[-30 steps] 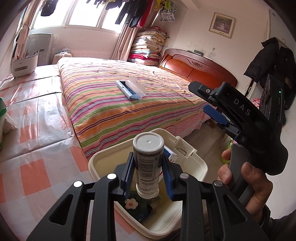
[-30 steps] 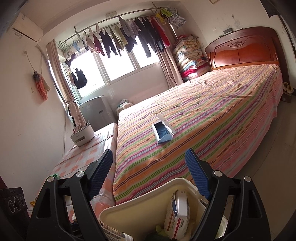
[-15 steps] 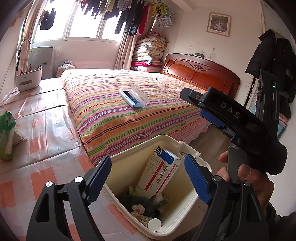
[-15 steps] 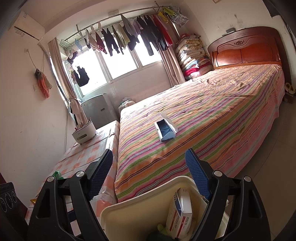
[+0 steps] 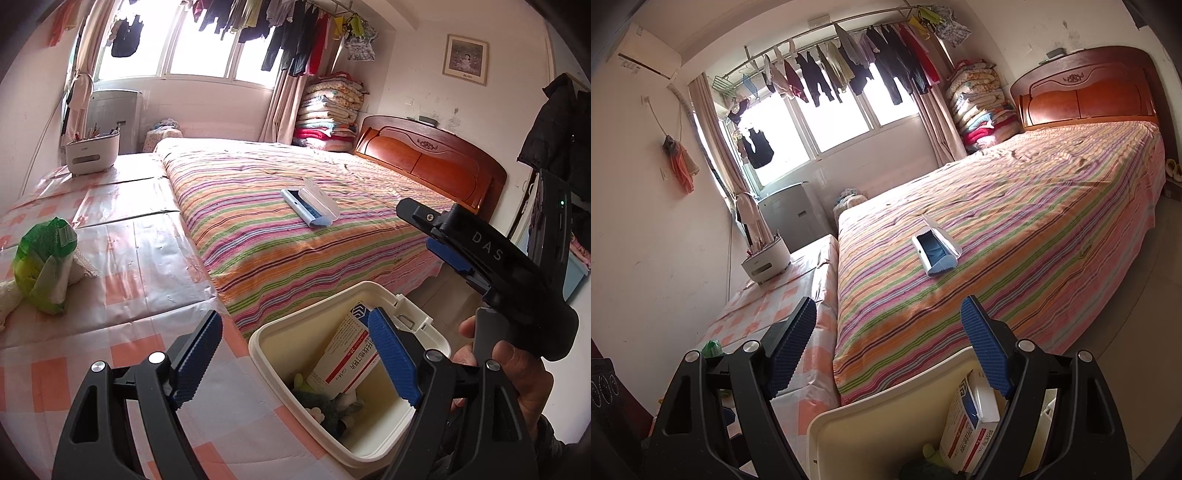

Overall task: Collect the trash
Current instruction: 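Move both open tools back over the checked table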

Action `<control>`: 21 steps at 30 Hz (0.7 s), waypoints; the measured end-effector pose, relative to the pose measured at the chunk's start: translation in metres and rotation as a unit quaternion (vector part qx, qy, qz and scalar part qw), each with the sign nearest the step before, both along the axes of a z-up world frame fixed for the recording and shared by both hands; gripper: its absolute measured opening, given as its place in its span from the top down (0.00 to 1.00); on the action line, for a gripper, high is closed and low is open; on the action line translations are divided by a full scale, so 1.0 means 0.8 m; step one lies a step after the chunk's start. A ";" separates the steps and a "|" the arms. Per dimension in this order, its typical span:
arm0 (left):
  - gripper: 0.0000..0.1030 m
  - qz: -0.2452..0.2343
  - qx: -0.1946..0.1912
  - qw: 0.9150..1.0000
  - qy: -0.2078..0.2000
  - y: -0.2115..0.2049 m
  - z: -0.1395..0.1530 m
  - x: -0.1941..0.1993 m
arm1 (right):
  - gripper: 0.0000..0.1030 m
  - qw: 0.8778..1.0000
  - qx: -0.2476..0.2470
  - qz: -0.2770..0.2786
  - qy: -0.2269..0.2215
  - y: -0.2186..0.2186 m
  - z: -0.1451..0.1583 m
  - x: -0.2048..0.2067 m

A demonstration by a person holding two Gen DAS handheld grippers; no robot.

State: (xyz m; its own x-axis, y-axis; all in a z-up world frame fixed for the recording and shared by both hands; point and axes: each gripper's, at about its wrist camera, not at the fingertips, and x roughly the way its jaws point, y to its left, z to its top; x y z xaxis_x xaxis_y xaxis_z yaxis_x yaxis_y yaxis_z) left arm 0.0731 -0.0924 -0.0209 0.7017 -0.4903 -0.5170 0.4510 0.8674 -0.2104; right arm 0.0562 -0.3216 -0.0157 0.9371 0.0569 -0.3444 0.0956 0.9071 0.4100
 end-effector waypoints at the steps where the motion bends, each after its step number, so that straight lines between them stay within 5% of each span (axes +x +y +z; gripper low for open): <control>1: 0.23 0.005 0.000 1.000 0.000 0.006 0.002 0.001 | 0.23 1.000 -0.002 0.003 0.000 0.004 0.001 0.002; 13: 0.23 0.097 -0.002 0.995 0.003 0.103 0.018 0.017 | 0.21 0.998 -0.017 0.060 0.006 0.066 0.007 0.023; 21: 0.23 0.215 -0.002 0.977 0.014 0.210 0.020 0.025 | 0.21 0.994 -0.023 0.102 0.011 0.114 0.009 0.035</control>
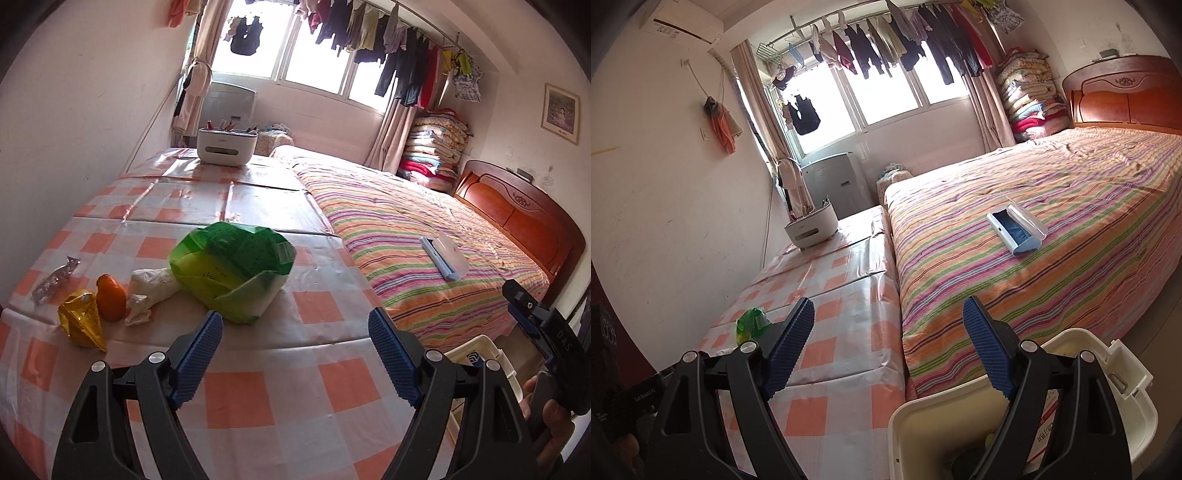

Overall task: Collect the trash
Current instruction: 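Move both open tools back over the checked table, then close the left tool on the yellow snack wrapper while the right tool grasps the white tissue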

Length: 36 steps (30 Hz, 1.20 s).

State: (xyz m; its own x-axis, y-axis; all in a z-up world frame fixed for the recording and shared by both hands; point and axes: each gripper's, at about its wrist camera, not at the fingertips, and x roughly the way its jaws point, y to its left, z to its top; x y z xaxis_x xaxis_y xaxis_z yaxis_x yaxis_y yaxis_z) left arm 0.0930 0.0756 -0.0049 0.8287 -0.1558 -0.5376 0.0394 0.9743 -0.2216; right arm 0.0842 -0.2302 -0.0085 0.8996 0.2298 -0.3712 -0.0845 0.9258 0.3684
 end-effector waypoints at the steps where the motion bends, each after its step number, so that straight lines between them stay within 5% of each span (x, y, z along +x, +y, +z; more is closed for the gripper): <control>1: 0.23 0.014 0.003 1.000 0.001 0.014 0.000 0.000 | 0.21 1.000 0.000 0.006 0.001 0.007 0.000 0.001; 7: 0.23 0.104 0.008 0.995 0.005 0.094 -0.004 -0.010 | 0.21 0.998 0.004 0.056 0.013 0.055 0.001 0.016; 15: 0.23 0.156 0.013 0.987 0.048 0.161 -0.029 -0.013 | 0.21 0.983 -0.005 0.177 0.037 0.160 -0.001 0.037; 24: 0.23 0.167 -0.006 0.982 0.091 0.197 -0.048 0.008 | 0.21 0.953 -0.049 0.292 0.061 0.275 -0.011 0.061; 36: 0.23 0.166 -0.025 0.977 0.135 0.215 -0.072 0.025 | 0.25 0.923 -0.072 0.359 0.114 0.366 -0.032 0.119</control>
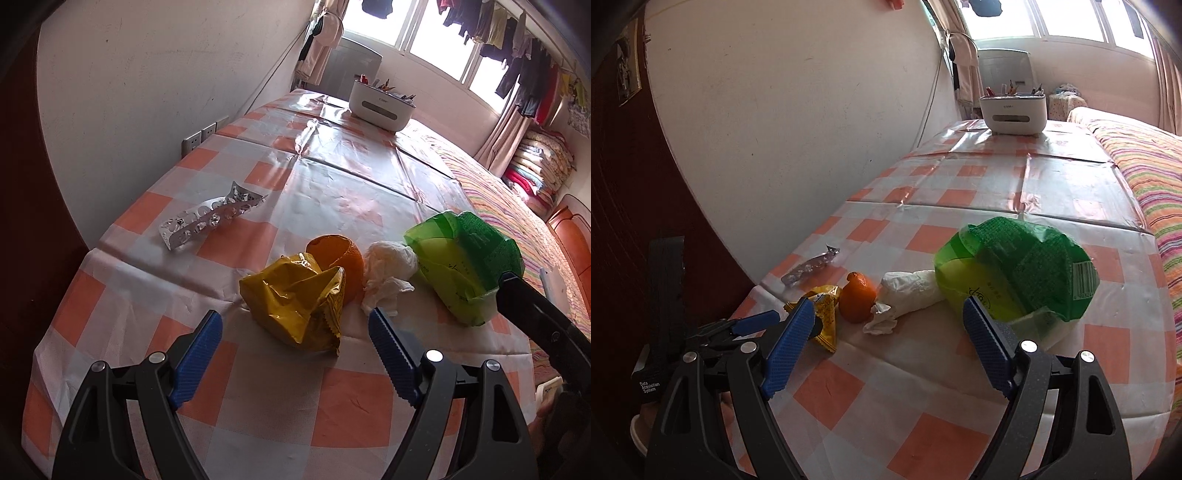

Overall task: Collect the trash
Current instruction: 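Close the left tool on the yellow snack wrapper while the right tool grasps the white tissue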

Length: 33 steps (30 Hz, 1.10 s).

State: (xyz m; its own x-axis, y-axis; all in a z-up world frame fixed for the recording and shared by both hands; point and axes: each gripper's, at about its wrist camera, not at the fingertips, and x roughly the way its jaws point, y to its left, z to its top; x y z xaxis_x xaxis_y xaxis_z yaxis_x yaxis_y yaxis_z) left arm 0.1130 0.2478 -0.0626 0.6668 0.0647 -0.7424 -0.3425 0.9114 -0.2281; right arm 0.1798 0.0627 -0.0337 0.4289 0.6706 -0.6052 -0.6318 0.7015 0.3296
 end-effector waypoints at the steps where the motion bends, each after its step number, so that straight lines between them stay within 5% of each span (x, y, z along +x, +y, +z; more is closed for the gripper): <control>1: 0.23 0.001 -0.002 1.000 -0.001 0.000 0.000 0.000 | 0.28 1.000 -0.001 0.007 0.007 0.007 -0.003 0.004; 5: 0.23 -0.001 0.004 1.000 -0.004 0.000 0.001 0.002 | 0.39 0.999 -0.016 0.022 0.023 0.036 -0.014 0.019; 19: 0.23 0.002 -0.005 1.000 0.023 0.006 -0.013 0.014 | 0.43 0.994 -0.081 0.006 0.067 0.077 -0.073 0.074; 23: 0.23 -0.003 0.000 1.000 0.022 0.004 -0.013 0.016 | 0.69 0.995 -0.081 0.003 0.058 0.069 -0.075 0.073; 27: 0.24 0.000 0.000 1.000 0.022 0.006 -0.015 0.018 | 0.73 0.996 -0.059 -0.005 0.065 0.049 -0.069 0.067; 33: 0.46 0.010 -0.003 1.000 0.020 0.012 -0.017 0.019 | 0.74 0.995 -0.015 -0.006 0.096 0.018 -0.060 0.046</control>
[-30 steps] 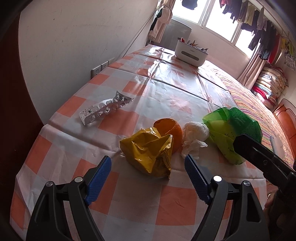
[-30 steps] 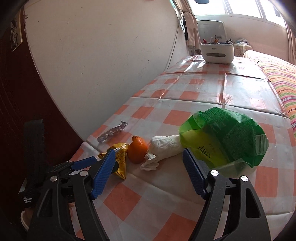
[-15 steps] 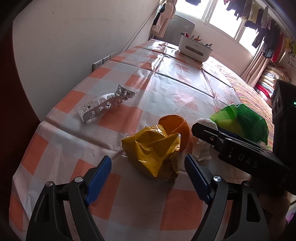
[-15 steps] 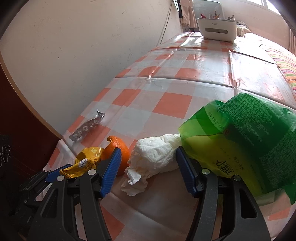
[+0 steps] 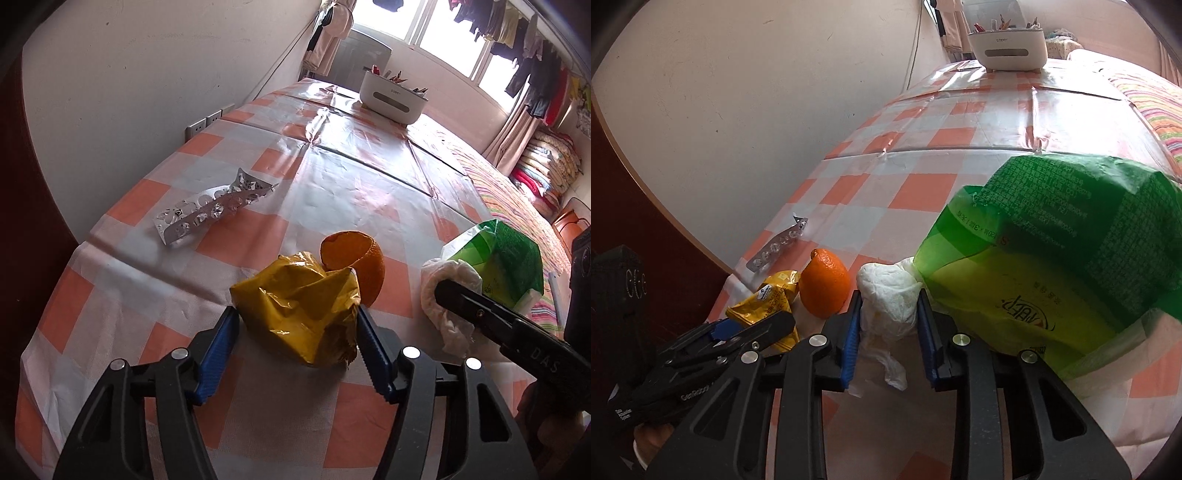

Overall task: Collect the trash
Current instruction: 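Close the left tool on the yellow snack wrapper while the right tool grasps the white tissue, then lift the wrapper and tissue and carry both over the cream bin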

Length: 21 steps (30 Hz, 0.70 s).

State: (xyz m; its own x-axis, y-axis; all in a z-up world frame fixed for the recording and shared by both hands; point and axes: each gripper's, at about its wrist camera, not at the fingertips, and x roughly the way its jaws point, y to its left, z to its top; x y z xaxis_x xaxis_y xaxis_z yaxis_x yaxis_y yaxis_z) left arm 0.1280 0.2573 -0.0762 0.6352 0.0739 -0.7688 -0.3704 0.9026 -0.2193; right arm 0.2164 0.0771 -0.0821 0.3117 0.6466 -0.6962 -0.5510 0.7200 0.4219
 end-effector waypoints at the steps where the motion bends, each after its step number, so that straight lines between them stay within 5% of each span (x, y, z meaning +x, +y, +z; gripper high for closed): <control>1: 0.47 0.001 0.003 1.000 0.000 0.000 0.000 0.000 | 0.74 1.000 0.004 0.000 -0.004 -0.004 0.004 -0.006; 8: 0.65 -0.015 0.015 1.000 -0.010 -0.011 0.006 -0.008 | 0.74 0.999 0.037 0.001 -0.028 -0.039 0.030 -0.050; 21: 0.69 -0.054 0.031 0.996 -0.064 -0.063 0.036 -0.047 | 0.74 0.992 0.122 0.029 0.023 -0.095 0.034 -0.089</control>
State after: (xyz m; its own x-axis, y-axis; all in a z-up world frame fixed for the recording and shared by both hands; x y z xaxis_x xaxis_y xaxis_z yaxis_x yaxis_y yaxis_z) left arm 0.0907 0.2072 -0.0471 0.7346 0.0456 -0.6770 -0.2436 0.9489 -0.2004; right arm 0.1456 0.0011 -0.0553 0.2396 0.8142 -0.5289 -0.5646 0.5600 0.6063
